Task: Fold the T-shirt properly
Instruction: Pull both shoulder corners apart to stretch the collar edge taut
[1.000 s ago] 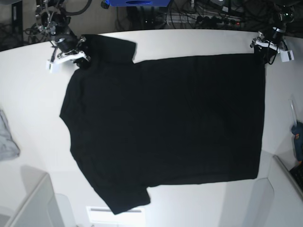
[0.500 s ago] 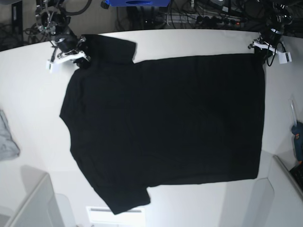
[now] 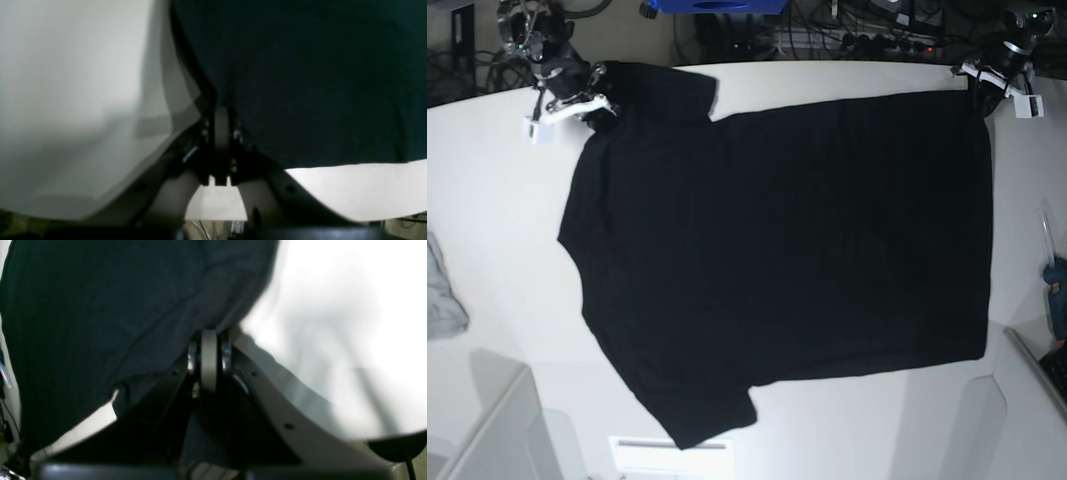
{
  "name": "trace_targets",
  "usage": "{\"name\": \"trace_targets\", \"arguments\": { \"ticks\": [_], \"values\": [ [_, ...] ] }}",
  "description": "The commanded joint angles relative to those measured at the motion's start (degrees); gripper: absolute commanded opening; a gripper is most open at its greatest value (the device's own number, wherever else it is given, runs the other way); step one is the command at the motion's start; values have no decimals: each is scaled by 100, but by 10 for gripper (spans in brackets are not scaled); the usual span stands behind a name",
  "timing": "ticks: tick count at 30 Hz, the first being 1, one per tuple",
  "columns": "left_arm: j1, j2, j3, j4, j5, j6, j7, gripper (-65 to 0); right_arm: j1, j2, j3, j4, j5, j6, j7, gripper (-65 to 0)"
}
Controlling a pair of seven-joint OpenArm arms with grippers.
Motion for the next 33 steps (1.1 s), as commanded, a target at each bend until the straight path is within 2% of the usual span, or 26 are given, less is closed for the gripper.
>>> {"name": "trace_targets", "arguments": {
  "ticks": [1, 8, 15, 22, 26, 33],
  "values": [
    [154, -81, -56, 144, -87, -52, -99, -650, -83, 49, 127, 164, 26, 58, 79, -650],
    [462, -98, -56, 319, -87, -52, -99, -650, -540, 40, 620, 533, 17, 93, 61, -650],
    [804, -81, -56, 741, -87, -52, -99, -650, -848, 5, 602, 568, 17, 93, 70, -650],
    [884, -98, -64, 706, -87, -52, -108, -650, -1190, -12, 576, 638, 17, 110, 87, -650],
    [919, -98, -64, 715, -87, -52, -108, -650, -1463, -276, 664, 1008, -9, 110, 87, -650],
    [1007, -107, -179, 741, -87, -52, -108, -650, -1727, -584, 681, 1148, -765, 110, 79, -650]
  ]
}}
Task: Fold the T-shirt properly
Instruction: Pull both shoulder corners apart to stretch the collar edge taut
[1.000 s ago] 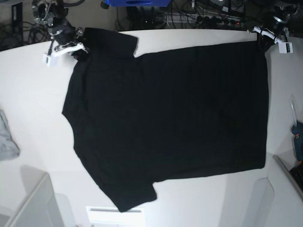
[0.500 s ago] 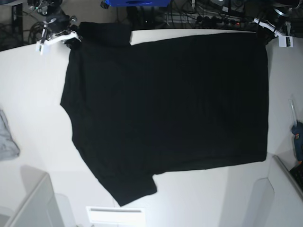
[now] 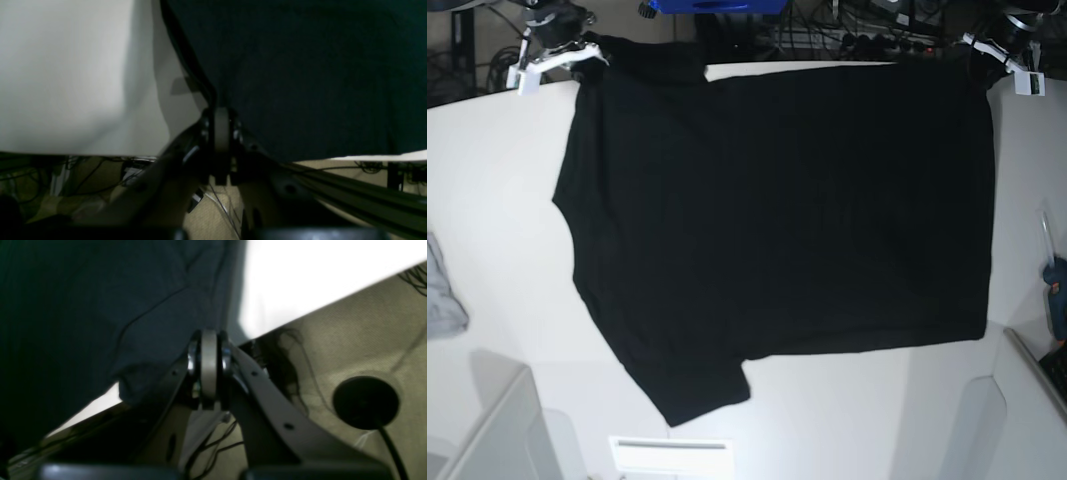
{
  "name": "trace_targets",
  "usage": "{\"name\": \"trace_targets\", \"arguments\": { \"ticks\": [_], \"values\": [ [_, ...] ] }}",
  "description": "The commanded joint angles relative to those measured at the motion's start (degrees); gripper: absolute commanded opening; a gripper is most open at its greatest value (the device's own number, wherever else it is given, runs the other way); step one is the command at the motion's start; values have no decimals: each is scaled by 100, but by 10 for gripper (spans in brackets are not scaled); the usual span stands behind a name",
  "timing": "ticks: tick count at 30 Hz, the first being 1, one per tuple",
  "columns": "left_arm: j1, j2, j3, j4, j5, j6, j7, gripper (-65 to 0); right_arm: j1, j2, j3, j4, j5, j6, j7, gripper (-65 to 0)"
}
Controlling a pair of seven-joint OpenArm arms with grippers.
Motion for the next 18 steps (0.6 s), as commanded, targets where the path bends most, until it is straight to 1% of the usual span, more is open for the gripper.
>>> {"name": "trace_targets", "arguments": {
  "ticks": [1, 2, 5, 7, 12, 18],
  "values": [
    [124, -81, -192, 116, -85, -45, -112, -650, -182, -22, -3, 99, -14, 25, 39, -650],
    [132, -81, -245, 116, -85, -45, -112, -650, -226, -66, -3, 99, -84, 87, 39, -650],
    [141, -90, -438, 116, -76, -45, -112, -650, -261, -277, 32, 99, -216, 518, 13, -650],
    [150, -107, -491, 116, -76, -45, -86, -650, -252, -339, 32, 99, -295, 658, 13, -650],
    [150, -151, -482, 134, -76, -45, -68, -650, -50, -321, -30, 117, -304, 667, -5, -650],
    [141, -143, -517, 477, -85, -45, -68, -650, 267, -304, -30, 213, -295, 667, -5, -650]
  ]
}}
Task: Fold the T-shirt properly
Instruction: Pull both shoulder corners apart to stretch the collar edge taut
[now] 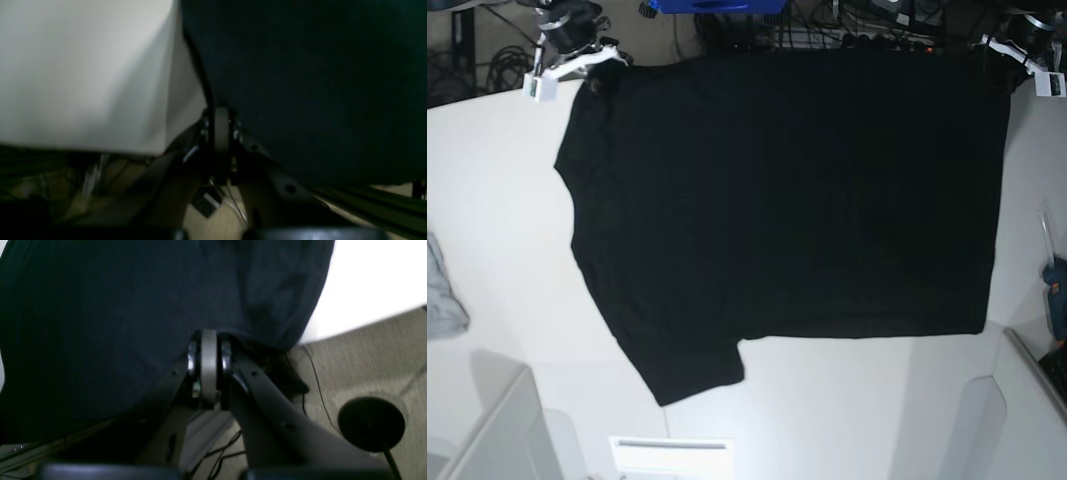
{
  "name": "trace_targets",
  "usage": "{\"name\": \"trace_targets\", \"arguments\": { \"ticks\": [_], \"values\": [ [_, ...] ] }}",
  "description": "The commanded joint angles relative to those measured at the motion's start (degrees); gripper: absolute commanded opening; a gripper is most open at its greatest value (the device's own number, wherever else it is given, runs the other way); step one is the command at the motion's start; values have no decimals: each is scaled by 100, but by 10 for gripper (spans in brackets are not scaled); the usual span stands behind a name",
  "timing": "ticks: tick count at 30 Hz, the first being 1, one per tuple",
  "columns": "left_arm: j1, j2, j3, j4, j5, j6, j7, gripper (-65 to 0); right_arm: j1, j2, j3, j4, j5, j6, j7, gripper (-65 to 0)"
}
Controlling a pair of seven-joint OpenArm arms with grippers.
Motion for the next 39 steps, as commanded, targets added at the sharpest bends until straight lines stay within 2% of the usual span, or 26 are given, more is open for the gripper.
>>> {"name": "trace_targets", "arguments": {
  "ticks": [1, 9, 17, 19, 23, 27, 30, 36, 39],
  "values": [
    [67, -75, -76, 127, -85, -49, -88, -650, 16, 44, 16, 117, 57, 55, 105, -650],
    [-197, -48, -164, 119, -129, -49, -35, -650, 429, 61, 60, 117, 57, 46, 34, -650],
    [-962, 66, -683, 127, -85, -49, 1090, -650, 1282, 35, 87, 100, 48, 29, -942, -650],
    [-1006, 57, -665, 119, -68, -49, 1117, -650, 1475, 26, 87, 100, 48, 11, -1126, -650],
    [-1261, 83, -656, 110, 416, -49, 1143, -650, 1756, 26, 78, 91, 48, -341, -1337, -650],
    [-1472, 303, -656, 154, 873, -49, 1152, -650, 1950, 44, 78, 82, 48, -349, -1478, -650],
    [-1489, 303, -647, 154, 899, -49, 1152, -650, 2099, 26, 78, 82, 48, -349, -1689, -650],
    [-1647, 259, -656, 119, 943, -49, 1152, -650, 2424, 26, 78, 64, 39, -385, -1715, -650],
    [-1744, 259, -647, 154, 943, -49, 1161, -650, 2583, 61, 52, -15, 39, -719, -1715, -650]
  ]
}}
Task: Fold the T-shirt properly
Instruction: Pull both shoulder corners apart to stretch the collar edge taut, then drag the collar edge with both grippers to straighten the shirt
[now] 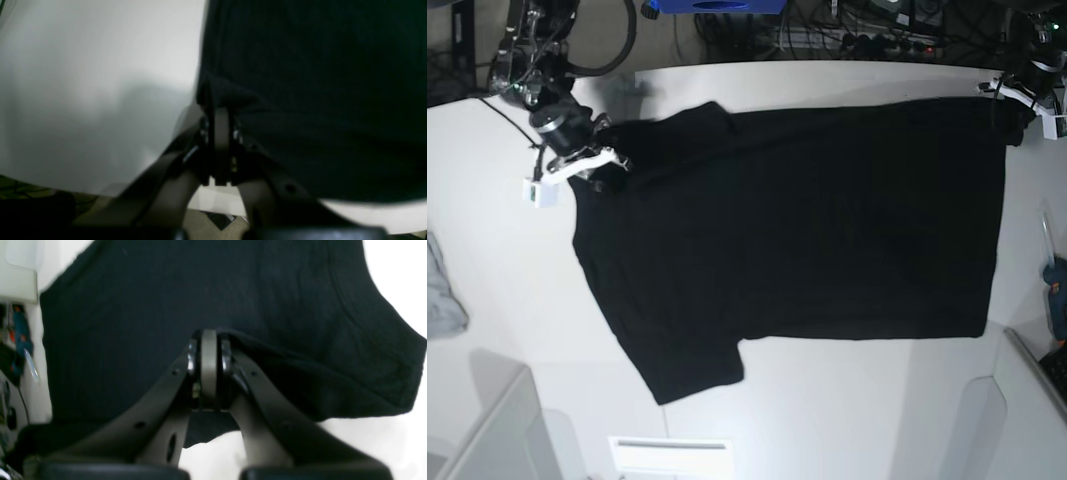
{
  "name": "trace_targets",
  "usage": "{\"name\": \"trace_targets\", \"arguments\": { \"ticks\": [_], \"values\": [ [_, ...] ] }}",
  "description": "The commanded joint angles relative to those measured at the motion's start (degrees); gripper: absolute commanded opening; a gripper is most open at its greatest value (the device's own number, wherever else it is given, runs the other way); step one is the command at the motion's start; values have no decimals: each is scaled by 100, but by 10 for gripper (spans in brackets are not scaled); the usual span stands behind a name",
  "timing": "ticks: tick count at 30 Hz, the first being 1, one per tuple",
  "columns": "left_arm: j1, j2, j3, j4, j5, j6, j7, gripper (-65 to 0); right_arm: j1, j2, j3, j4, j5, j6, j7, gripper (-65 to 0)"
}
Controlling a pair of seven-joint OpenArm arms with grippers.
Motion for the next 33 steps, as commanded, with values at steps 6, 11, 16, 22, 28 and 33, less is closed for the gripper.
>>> {"name": "trace_targets", "arguments": {
  "ticks": [6, 11, 16, 22, 28, 33],
  "values": [
    [-470, -93, -33, -4, -62, -32, 581, -650, 342, 59, 32, -176, 43, -31, -84, -650],
    [-743, -93, -33, 5, 8, -32, 880, -650, 500, 50, 41, -281, 43, -39, -171, -650],
    [-971, -66, 283, 22, 905, -32, 889, -650, 606, 59, 41, -387, 43, -39, -171, -650],
    [-1200, -66, 477, 5, 993, -32, 906, -650, 773, 59, 41, -694, 35, -39, -163, -650],
    [-1349, -75, 468, -13, 1002, -32, 906, -650, 984, 59, 41, -967, 35, -39, -154, -650],
    [-1560, -84, 486, -48, 1230, -32, 915, -650, 1195, 68, 41, -1178, 35, -39, -154, -650]
  ]
}}
